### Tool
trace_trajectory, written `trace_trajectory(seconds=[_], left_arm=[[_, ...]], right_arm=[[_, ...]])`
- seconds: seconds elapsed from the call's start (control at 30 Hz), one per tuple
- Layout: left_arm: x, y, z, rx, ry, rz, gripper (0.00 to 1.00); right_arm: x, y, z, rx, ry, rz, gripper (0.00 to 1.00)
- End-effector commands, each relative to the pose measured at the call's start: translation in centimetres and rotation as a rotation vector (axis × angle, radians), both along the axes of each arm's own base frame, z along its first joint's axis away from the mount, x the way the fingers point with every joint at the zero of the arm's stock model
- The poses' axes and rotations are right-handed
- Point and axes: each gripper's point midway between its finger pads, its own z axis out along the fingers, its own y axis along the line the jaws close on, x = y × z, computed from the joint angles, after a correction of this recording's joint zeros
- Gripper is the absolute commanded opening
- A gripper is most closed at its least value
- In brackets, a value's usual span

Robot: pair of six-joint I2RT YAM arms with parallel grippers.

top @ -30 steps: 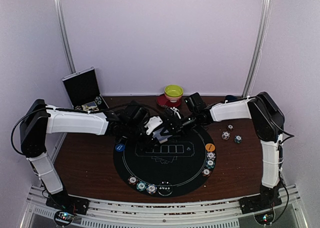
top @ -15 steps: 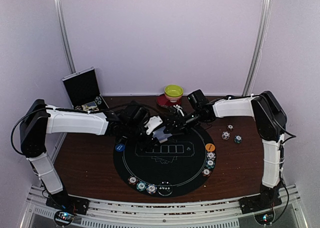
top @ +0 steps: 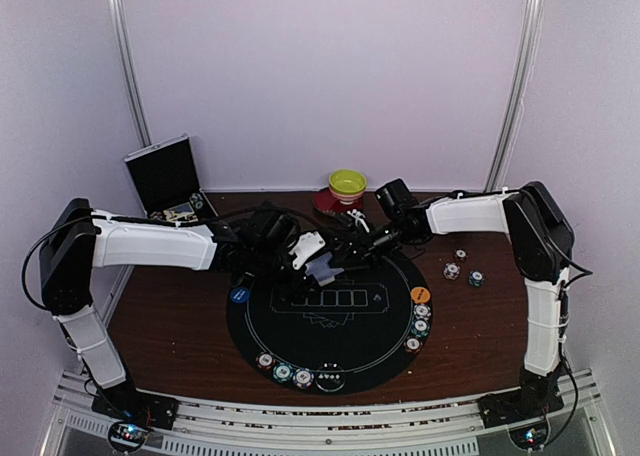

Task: Distribute texas hold em gaming equipment
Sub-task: Pick up the poker card from the face-down deck piles, then distribute the poker card in the small blind area.

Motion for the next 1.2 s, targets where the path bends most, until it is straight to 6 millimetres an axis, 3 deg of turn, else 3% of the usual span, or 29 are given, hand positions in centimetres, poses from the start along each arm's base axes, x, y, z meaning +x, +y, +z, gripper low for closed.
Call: trace_trajectory(seconds=[0.0,0.2,0.43,0.6,0.73,0.87,1.0,1.17], left_arm=[[0.5,-1.1,1.7,-0.048,-0.045,-0.007,0.58],[0.6,-1.0,1.8,-0.045,-0.044,-0.005,0.58],[0.8,0.2,2.7,-0.023,-0.056,0.05,0.58],[0.7,0.8,2.7,-0.007,-0.042,0.075,0.58],[0.4,1.5,2.6,0.005,-0.033,0.095,0.58],[0.2,2.2,2.4,0.02,-0.024,0.112,0.58],[-0.1,3.3,2.4,0.041,-0.016,0.149,0.58],[0.4,5.8,2.7,0.067,-0.029,0.216,0.58]], right_arm=[[-0.5,0.7,2.9,0.07,-0.046,0.033,0.2],[-0.5,0.8,2.9,0.067,-0.05,0.031,0.0],[0.7,-0.3,4.7,0.065,-0.093,0.007,0.0],[2.6,-2.8,7.6,0.097,-0.135,-0.055,0.0],[4.6,-5.2,8.5,0.098,-0.158,-0.135,0.0],[5.4,-6.0,9.1,0.116,-0.147,-0.168,0.0],[6.4,-6.0,8.6,0.094,-0.154,-0.219,0.0],[8.2,-5.0,4.7,0.04,-0.128,-0.295,0.0]])
